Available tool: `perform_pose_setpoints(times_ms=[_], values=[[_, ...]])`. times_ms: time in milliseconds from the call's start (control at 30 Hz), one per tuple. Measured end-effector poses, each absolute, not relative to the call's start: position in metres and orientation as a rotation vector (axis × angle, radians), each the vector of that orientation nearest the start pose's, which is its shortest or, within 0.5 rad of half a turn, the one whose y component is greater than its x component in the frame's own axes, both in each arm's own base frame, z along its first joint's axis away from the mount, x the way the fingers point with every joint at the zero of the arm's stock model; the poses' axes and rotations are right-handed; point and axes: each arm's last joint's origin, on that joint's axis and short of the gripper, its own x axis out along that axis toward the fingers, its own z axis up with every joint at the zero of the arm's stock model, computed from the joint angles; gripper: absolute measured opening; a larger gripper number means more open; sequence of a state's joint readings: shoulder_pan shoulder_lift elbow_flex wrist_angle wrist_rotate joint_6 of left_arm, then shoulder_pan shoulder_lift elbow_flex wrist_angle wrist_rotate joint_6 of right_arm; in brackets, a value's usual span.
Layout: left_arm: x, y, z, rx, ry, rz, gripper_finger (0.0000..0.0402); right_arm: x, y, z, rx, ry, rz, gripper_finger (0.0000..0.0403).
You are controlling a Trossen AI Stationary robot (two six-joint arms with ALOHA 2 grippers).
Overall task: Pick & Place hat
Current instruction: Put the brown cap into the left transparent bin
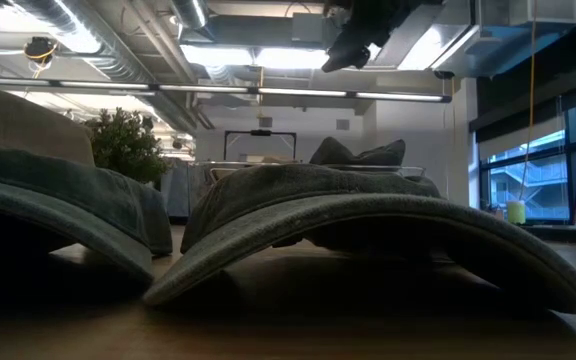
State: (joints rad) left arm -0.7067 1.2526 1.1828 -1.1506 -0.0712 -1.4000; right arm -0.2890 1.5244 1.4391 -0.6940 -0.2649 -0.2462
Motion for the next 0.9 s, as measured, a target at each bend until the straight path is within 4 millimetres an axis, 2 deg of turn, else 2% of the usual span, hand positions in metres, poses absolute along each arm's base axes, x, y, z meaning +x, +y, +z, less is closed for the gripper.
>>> perform_pose_setpoints(times_ms=[200, 400, 533, 667, 900], values=[[0.177, -0.148, 0.294, -0.616, 1.242, 0.353, 0.0113, 0.323, -0.089, 0.329, -0.018, 0.755, 0.067, 0.0193], [0.19, -0.158, 0.276, -0.497, 1.278, 0.356, 0.018, 0.333, -0.092, 0.322, 0.01, 0.749, 0.055, 0.0193], [0.199, -0.167, 0.265, -0.518, 1.289, 0.358, 0.021, 0.339, -0.093, 0.318, 0.01, 0.739, 0.054, 0.0193], [0.206, -0.173, 0.254, -0.508, 1.333, 0.366, 0.0217, 0.344, -0.095, 0.313, 0.035, 0.733, 0.043, 0.0193], [0.215, -0.18, 0.227, -0.491, 1.408, 0.503, 0.0204, 0.348, -0.096, 0.31, 0.055, 0.728, 0.034, 0.0193]])
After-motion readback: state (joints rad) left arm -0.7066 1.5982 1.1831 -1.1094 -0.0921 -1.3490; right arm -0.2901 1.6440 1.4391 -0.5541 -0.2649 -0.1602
